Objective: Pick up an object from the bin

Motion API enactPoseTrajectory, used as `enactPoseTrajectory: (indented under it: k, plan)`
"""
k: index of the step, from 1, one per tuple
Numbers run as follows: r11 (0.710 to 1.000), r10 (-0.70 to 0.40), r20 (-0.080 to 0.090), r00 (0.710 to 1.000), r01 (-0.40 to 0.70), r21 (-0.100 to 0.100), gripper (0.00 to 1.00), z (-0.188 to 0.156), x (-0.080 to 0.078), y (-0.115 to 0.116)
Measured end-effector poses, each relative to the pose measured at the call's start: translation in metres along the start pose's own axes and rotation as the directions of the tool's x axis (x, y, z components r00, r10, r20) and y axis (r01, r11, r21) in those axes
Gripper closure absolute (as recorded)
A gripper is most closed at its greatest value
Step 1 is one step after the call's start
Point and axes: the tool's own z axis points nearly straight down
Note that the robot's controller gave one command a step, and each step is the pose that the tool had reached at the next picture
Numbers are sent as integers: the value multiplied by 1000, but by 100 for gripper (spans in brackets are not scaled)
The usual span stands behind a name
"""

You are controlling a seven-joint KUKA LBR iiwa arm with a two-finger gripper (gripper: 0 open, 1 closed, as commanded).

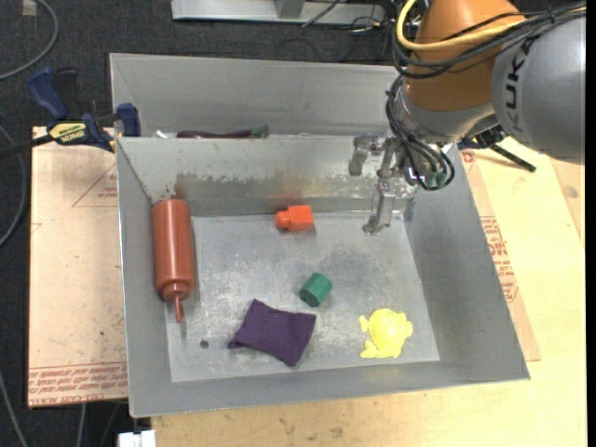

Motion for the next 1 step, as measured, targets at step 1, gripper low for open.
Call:
enactPoseTrajectory:
  k: [1]
  plan:
    - [1000,0,7,1000,0,0,0,-5,-1,0]
